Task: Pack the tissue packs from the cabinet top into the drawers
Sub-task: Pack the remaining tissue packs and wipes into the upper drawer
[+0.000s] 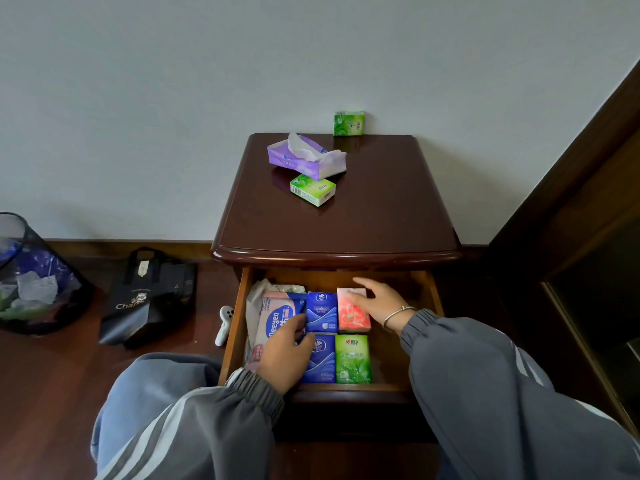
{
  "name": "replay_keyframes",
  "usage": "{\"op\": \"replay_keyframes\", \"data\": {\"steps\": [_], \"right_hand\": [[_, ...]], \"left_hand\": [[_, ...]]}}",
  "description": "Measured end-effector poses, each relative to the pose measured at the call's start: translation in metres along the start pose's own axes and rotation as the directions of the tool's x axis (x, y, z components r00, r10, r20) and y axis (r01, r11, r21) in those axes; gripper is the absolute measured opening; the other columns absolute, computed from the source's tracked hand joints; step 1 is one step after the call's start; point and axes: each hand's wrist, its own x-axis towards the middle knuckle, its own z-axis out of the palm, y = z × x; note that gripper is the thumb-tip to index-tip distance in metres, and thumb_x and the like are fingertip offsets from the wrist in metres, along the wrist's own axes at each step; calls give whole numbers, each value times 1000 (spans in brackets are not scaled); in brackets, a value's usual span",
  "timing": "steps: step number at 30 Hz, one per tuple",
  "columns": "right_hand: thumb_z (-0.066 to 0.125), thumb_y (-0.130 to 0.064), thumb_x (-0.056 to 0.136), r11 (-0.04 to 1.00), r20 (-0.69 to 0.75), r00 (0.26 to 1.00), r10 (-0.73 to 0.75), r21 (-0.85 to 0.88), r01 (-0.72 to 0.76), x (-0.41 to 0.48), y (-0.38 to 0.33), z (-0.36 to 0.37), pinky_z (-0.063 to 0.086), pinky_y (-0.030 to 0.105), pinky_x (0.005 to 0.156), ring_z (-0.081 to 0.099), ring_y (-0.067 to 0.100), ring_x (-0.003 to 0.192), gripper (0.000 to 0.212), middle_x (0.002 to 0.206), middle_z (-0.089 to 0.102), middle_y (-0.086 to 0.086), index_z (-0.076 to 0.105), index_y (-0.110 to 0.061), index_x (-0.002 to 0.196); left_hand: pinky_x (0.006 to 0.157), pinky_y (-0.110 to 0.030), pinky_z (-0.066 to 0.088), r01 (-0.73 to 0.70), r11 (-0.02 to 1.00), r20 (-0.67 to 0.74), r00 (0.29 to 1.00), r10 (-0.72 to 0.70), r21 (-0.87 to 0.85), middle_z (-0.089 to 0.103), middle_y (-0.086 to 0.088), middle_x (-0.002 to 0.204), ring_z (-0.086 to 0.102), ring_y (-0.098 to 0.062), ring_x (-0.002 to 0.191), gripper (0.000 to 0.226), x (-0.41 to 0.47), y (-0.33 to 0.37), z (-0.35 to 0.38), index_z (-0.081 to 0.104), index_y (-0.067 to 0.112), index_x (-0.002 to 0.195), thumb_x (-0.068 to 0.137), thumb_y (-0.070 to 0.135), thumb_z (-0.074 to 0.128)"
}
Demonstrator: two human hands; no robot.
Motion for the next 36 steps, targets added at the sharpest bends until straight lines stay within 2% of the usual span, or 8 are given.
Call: {"op": "replay_keyframes", "data": {"steps": [7, 14, 17, 23, 26, 30, 34, 36], "right_hand": [[45, -23, 97, 940, 67, 990, 121, 313, -136, -24, -1, 14, 48, 30, 89, 61, 21, 108, 28, 122, 63, 10, 55, -12, 121], [41, -16, 99, 810, 208, 963, 172, 527, -258, -38, -7, 15, 47, 15, 69, 57, 12, 103, 33, 130, 57, 7, 46, -13, 131], [45, -24, 98, 674, 262, 936, 236, 650, -351, -43, -7, 9, 39, 32, 99, 52, 18, 115, 39, 135, 53, 9, 41, -16, 136], [47, -32, 96, 663, 293, 921, 258, 639, -389, -57, -8, 10, 28, 45, 112, 48, 24, 125, 31, 135, 53, 8, 50, -21, 125], [46, -34, 96, 792, 192, 958, 214, 541, -285, -69, -13, 5, 33, 29, 102, 54, 10, 105, 41, 138, 50, 4, 44, -16, 134], [45, -32, 96, 952, -9, 999, 37, 304, -33, -85, -21, -15, 36, 25, 103, 47, 5, 115, 43, 139, 49, -1, 45, -17, 136], [52, -25, 94, 948, -192, 936, -295, 61, 311, -92, -36, -52, 38, -1, 83, 56, -1, 105, 25, 113, 64, -9, 63, -21, 115], [55, -20, 91, 925, -248, 894, -372, -21, 379, -84, -44, -75, 42, 7, 86, 58, 3, 103, 22, 109, 64, -7, 65, -20, 111]], "left_hand": [[101, -28, 45, 49, 996, 36, 998, -47, -68, 52, -3, 142, 53, -14, 123, 50, 1, 3, -1, 38, 12, 146, 99, 20, 50], [104, -35, 45, 96, 986, 68, 994, -88, -136, 49, -5, 144, 52, -17, 124, 50, -1, 5, -2, 35, 11, 147, 100, 19, 49], [104, -40, 46, 110, 981, 61, 993, -102, -160, 52, -6, 141, 54, -17, 121, 50, -1, 6, -3, 36, 10, 146, 99, 19, 50], [105, -39, 45, 109, 986, 68, 993, -101, -126, 49, -4, 143, 52, -18, 125, 51, -1, 5, -1, 35, 12, 147, 99, 22, 49], [104, -37, 45, 63, 990, 23, 998, -61, -128, 51, -7, 141, 53, -18, 124, 48, -5, 7, -1, 38, 12, 146, 100, 20, 49], [104, -30, 44, -123, 986, -124, 986, 109, -111, 54, -3, 138, 50, -13, 126, 43, -11, 13, -15, 47, 12, 140, 98, 17, 52], [93, -14, 39, -394, 914, -301, 864, 405, 98, 56, 10, 121, 51, -2, 112, 38, -2, 34, -47, 55, 17, 130, 93, 17, 59], [97, -18, 37, -469, 850, -276, 807, 523, 240, 52, 9, 123, 48, -3, 115, 39, 13, 50, -63, 53, 15, 131, 92, 16, 59]]}}
